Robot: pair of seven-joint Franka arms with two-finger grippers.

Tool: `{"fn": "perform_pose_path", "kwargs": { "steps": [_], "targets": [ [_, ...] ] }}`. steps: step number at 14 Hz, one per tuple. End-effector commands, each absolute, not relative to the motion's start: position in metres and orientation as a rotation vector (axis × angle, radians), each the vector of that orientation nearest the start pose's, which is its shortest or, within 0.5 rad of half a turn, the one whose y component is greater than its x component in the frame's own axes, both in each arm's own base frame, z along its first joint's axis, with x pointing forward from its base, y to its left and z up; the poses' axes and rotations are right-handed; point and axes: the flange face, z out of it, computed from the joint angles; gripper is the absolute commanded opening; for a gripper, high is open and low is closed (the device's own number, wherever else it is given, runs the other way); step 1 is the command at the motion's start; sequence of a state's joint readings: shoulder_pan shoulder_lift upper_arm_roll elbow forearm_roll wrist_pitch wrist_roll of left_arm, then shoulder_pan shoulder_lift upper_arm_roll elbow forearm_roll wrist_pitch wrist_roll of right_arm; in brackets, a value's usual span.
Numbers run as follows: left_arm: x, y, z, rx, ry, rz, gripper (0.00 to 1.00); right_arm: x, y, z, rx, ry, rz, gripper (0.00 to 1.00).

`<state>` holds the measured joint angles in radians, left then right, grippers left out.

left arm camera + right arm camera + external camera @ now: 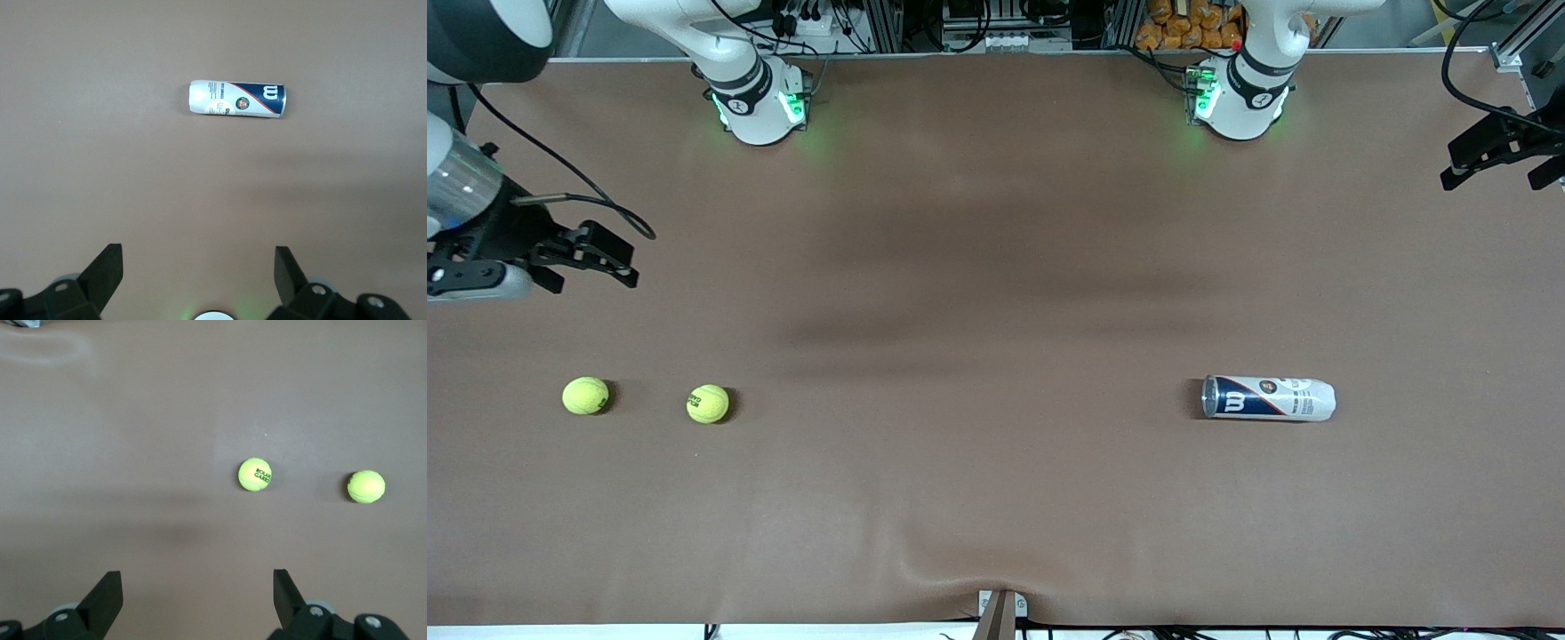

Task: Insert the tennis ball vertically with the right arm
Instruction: 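Move the left gripper toward the Wilson can while the right gripper reaches the balls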

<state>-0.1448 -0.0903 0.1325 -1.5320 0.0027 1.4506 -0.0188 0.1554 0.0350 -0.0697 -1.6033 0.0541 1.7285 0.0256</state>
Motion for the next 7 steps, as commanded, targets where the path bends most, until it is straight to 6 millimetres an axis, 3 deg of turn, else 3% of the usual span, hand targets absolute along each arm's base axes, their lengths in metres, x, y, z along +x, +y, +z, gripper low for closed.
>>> {"fn": "perform_pose_path", "kwargs": {
  "steps": [1, 5, 7],
  "targets": [
    [0.494, -0.001, 0.692, -3.145, -0.026, -0.022, 1.00, 0.565, 0.060, 0.620, -3.122, -0.133, -0.074, 1.00],
    [0.511, -0.004, 0.676, -3.155, -0.013, 0.021, 1.00, 0.552, 0.071, 0.653, -3.157, -0.172, -0.024, 1.00],
    [0.521, -0.021, 0.657, -3.144, 0.108, 0.087, 1.00, 0.553, 0.066, 0.654, -3.172, -0.162, -0.021, 1.00]
  ]
}}
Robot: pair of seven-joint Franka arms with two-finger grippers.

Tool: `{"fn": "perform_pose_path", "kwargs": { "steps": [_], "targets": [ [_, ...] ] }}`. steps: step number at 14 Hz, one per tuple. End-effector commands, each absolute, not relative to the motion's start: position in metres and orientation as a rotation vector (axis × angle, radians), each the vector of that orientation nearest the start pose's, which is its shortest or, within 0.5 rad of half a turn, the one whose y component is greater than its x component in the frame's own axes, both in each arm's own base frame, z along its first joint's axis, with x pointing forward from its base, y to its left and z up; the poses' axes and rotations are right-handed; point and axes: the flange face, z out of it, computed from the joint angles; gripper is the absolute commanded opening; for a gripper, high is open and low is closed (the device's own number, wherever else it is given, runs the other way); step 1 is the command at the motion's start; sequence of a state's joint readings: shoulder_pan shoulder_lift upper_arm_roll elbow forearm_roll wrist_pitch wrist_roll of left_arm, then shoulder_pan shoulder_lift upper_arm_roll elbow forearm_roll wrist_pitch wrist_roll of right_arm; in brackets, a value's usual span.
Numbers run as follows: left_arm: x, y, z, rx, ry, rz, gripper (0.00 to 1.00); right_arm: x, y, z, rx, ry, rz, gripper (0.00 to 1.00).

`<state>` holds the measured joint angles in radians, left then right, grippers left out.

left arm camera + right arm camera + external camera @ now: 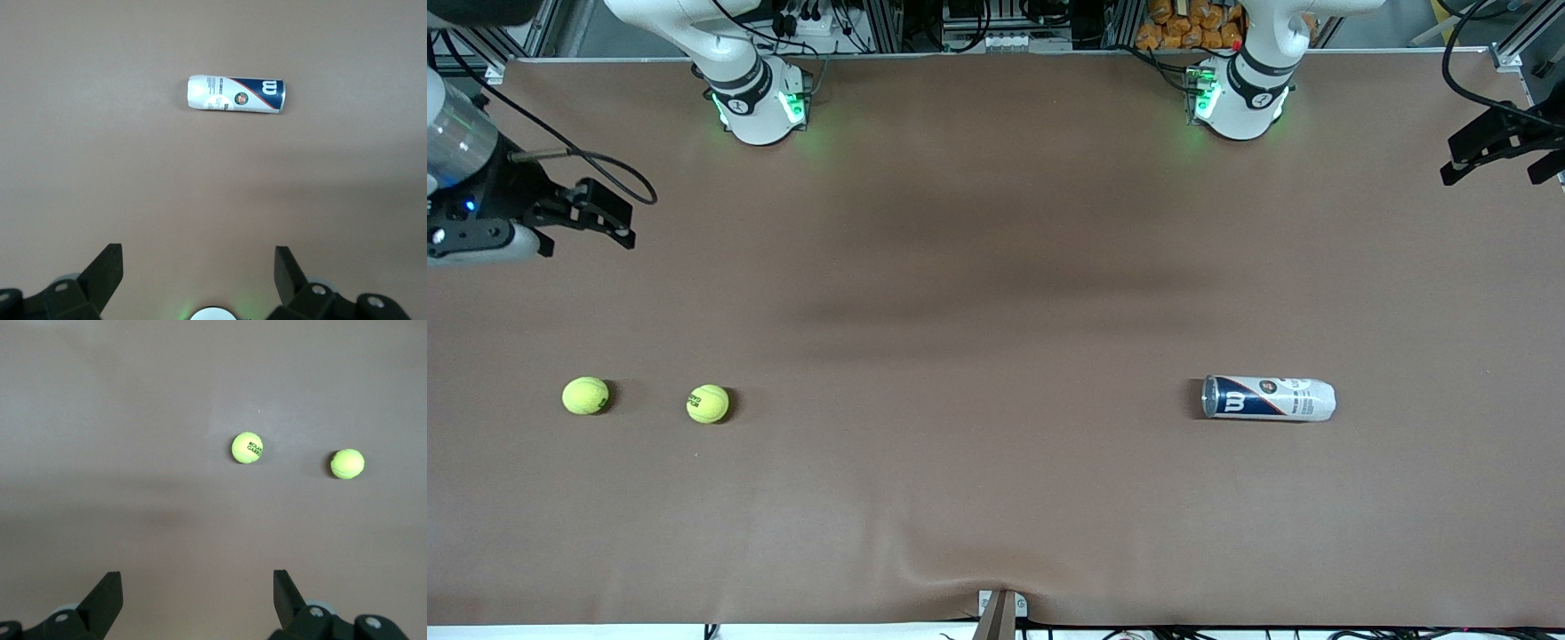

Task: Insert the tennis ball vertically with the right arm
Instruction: 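Move the left gripper toward the Wilson can while the right gripper reaches the balls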

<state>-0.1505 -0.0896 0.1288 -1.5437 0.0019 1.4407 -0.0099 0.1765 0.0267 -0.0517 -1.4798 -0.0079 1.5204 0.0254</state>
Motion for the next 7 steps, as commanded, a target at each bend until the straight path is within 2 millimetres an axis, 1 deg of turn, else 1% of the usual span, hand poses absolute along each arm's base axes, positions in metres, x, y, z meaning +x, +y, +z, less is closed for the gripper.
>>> {"fn": "perform_pose_path", "kwargs": {
  "steps": [1, 2, 3, 4, 5, 6, 7],
  "targets": [
    [0.530, -0.027, 0.641, -3.133, 0.177, 0.135, 1.00, 0.555, 0.064, 0.654, -3.184, -0.161, -0.030, 1.00],
    [0.538, -0.038, 0.625, -3.109, 0.284, 0.182, 1.00, 0.556, 0.062, 0.654, -3.190, -0.154, -0.038, 1.00],
    [0.550, -0.037, 0.606, -3.057, 0.394, 0.236, 1.00, 0.557, 0.060, 0.654, -3.188, -0.147, -0.047, 1.00],
    [0.559, -0.035, 0.591, -2.989, 0.556, 0.284, 1.00, 0.561, 0.058, 0.656, -3.184, -0.141, -0.093, 1.00],
    [0.567, -0.036, 0.579, -2.948, 0.721, 0.319, 1.00, 0.567, 0.060, 0.651, -3.181, -0.140, -0.112, 1.00],
    [0.577, -0.039, 0.565, -2.918, 0.839, 0.354, 1.00, 0.573, 0.062, 0.643, -3.181, -0.143, -0.113, 1.00],
    [0.587, -0.050, 0.538, -2.882, 0.932, 0.422, 1.00, 0.576, 0.062, 0.639, -3.184, -0.146, -0.103, 1.00]
  ]
}}
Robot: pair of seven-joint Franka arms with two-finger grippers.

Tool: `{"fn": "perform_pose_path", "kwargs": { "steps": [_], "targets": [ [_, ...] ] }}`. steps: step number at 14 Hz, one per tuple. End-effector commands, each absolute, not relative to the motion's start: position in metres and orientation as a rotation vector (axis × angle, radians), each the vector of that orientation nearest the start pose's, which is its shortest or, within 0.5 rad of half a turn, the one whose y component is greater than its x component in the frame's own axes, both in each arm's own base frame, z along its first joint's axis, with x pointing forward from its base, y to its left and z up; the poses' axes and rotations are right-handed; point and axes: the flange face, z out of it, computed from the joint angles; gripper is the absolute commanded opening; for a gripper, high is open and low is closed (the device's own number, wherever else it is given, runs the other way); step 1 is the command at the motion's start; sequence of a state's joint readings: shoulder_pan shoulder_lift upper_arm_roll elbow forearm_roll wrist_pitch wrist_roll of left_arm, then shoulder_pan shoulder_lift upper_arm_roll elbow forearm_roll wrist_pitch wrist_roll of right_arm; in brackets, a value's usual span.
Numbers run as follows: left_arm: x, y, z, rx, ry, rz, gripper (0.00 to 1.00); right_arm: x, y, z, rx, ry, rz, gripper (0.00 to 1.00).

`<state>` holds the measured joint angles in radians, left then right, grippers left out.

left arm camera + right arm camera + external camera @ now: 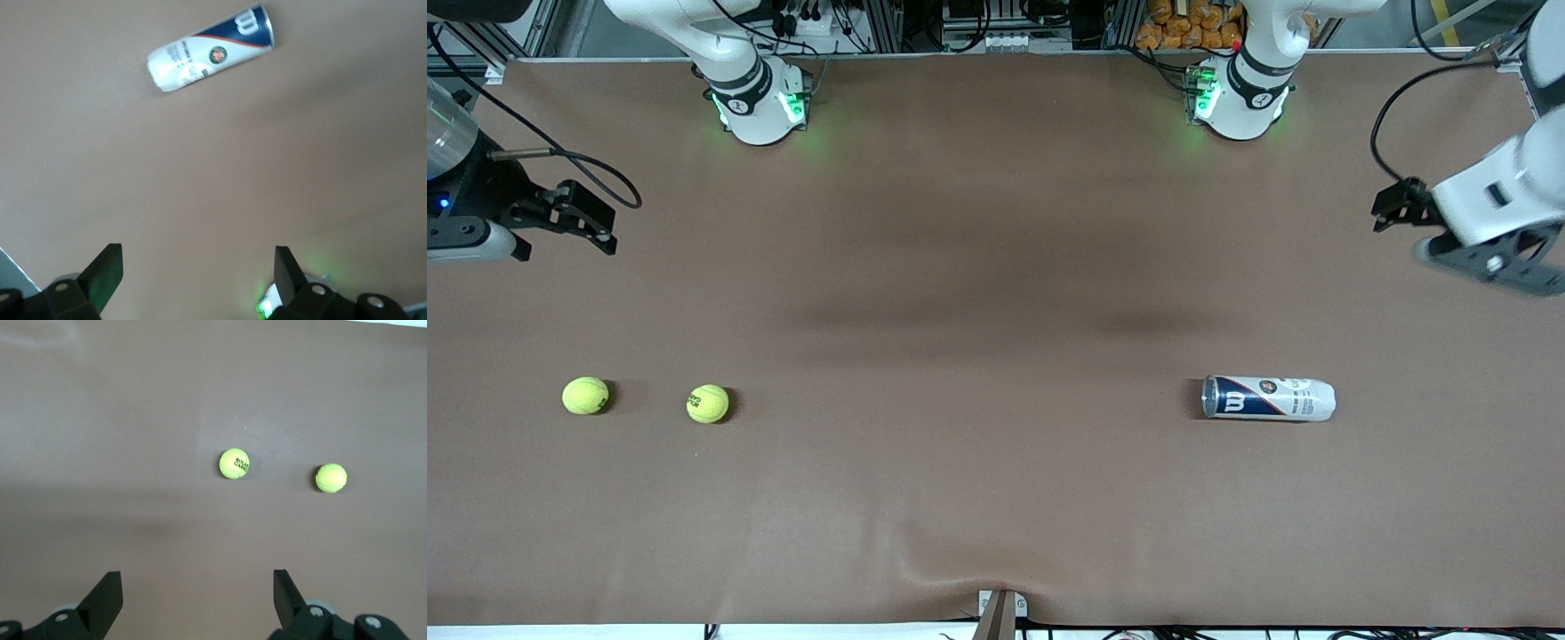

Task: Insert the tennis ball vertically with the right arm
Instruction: 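Move the left gripper toward the Wilson can while the right gripper reaches the balls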

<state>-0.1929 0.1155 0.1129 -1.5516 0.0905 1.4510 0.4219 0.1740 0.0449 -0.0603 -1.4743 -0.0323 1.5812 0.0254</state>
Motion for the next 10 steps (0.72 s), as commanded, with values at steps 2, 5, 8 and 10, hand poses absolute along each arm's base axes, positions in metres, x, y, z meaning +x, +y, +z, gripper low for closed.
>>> {"fn": "perform_pose_path", "kwargs": {
  "steps": [2, 5, 8, 10],
  "targets": [
    [0.612, -0.069, 0.493, -2.752, 1.105, 0.472, 1.00, 0.578, 0.057, 0.634, -3.186, -0.132, -0.089, 1.00],
    [0.635, -0.096, 0.448, -2.614, 1.222, 0.443, 1.00, 0.580, 0.042, 0.632, -3.178, -0.100, -0.081, 1.00],
    [0.649, -0.110, 0.406, -2.556, 1.271, 0.440, 1.00, 0.605, 0.012, 0.578, -3.194, -0.044, -0.002, 1.00],
    [0.661, -0.114, 0.382, -2.435, 1.311, 0.428, 1.00, 0.612, -0.014, 0.535, -3.190, 0.018, 0.001, 1.00]
  ]
}}
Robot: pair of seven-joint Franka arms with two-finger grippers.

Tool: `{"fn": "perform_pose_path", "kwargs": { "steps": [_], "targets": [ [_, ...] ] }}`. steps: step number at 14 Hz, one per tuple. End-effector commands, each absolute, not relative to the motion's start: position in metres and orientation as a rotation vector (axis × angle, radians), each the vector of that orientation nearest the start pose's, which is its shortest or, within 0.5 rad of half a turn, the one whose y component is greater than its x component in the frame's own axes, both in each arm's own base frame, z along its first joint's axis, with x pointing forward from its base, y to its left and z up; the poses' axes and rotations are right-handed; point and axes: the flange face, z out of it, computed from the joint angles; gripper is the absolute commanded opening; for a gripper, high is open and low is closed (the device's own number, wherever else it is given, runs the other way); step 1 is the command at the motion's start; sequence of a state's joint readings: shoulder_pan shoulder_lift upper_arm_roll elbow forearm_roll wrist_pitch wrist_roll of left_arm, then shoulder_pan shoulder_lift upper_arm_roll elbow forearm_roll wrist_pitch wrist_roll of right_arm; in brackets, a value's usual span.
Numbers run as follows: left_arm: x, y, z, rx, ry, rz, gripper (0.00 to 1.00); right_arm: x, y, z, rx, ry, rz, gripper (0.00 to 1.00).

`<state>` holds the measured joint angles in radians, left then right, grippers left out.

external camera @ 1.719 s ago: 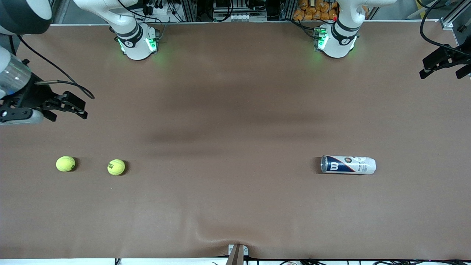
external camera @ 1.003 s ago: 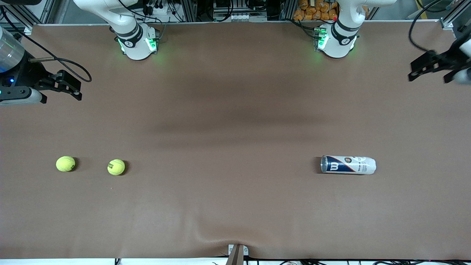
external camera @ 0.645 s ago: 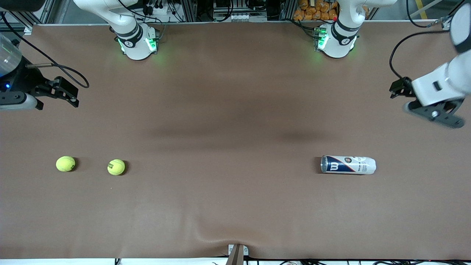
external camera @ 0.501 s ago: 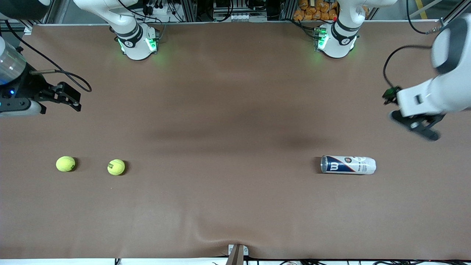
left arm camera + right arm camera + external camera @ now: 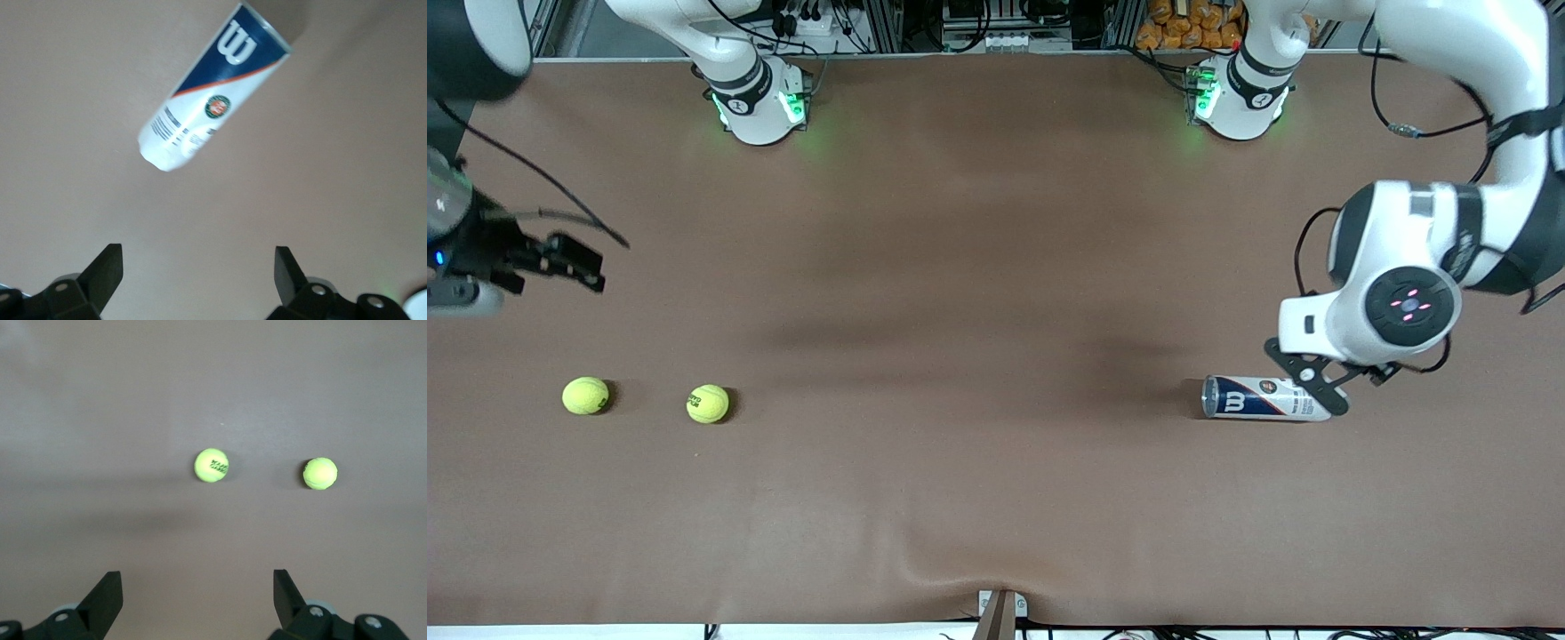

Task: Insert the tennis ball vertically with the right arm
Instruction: 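Grasp the Wilson can with the left gripper while the right gripper grasps a ball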

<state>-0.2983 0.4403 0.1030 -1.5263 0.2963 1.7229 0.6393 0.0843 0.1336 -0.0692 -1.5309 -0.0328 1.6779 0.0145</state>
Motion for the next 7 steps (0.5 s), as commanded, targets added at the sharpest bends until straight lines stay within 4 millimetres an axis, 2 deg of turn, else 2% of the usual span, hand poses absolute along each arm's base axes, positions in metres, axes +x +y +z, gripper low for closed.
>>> {"fn": "perform_pose_path", "kwargs": {
  "steps": [1, 7],
  "targets": [
    [0.666, -0.118, 0.365, -2.391, 1.352, 0.435, 1.00, 0.612, -0.015, 0.519, -3.187, 0.020, 0.008, 1.00],
    [0.677, -0.128, 0.292, -2.298, 1.535, 0.453, 1.00, 0.646, -0.014, 0.429, -3.165, 0.048, 0.012, 1.00]
  ]
}}
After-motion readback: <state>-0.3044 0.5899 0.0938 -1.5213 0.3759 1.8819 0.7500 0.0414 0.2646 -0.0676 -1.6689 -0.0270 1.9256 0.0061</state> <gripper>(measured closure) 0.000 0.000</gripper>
